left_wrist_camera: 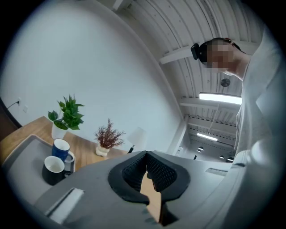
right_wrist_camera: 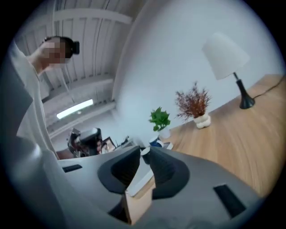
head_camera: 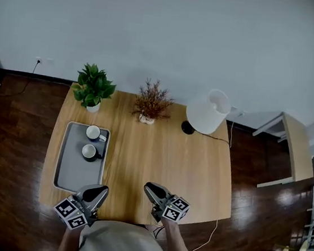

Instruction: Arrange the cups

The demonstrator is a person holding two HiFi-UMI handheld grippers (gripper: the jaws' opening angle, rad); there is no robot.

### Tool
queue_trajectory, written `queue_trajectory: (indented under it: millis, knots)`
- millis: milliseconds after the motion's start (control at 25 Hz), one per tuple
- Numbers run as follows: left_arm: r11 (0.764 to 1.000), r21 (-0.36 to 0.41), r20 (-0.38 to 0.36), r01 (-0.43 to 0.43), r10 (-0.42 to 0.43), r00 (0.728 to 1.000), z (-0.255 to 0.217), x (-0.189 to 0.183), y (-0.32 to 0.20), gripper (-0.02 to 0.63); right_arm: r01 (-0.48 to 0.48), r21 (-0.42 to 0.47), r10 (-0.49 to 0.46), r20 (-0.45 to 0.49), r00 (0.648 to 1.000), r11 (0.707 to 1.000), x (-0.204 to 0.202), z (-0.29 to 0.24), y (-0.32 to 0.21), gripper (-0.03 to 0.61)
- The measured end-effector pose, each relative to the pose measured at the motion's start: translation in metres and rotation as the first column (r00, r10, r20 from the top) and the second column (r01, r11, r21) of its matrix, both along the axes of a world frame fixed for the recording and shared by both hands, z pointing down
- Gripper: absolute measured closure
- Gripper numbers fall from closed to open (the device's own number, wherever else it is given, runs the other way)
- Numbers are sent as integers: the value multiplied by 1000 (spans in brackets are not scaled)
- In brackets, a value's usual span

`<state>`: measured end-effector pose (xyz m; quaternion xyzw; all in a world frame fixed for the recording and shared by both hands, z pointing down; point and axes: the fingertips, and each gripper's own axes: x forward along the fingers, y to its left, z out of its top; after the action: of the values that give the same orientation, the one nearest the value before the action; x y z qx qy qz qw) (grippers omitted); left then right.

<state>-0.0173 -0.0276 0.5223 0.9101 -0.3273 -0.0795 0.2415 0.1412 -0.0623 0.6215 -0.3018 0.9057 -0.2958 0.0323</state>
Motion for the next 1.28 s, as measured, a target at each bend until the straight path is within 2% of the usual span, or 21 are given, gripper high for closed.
queue_trajectory:
  millis: [160,240,320,440,640,960,1120,1280]
  knots:
    - [992,28,15,-120,120,993,-10,42,-3,620,-174,21,168,182,969,984,44,-34,20,511]
    - [985,35,21,-169,168,986,-12,61,0,620,-203,37,189,228,955,978,45,-44,26,511]
    - [978,38,28,-204,203,979,-13,75,3,620,-192,62,171,245,954,979,35,-53,28,511]
    - [973,41,38,-228,226,973,-14,85,6,620,-127,120,97,227,969,985,12,-69,28,511]
    - [982,33,40,-187,186,982,-14,75,6,620,-37,200,5,159,987,979,-13,-84,28,511]
    - [994,31,28,-107,106,994,-14,54,4,618,19,215,-44,111,993,976,-24,-87,29,511]
    - [994,35,21,-99,99,995,-13,51,6,618,30,219,-52,93,994,975,-28,-87,32,511]
    - [990,61,61,-126,123,991,-13,56,11,617,31,214,-50,86,995,976,-29,-87,37,511]
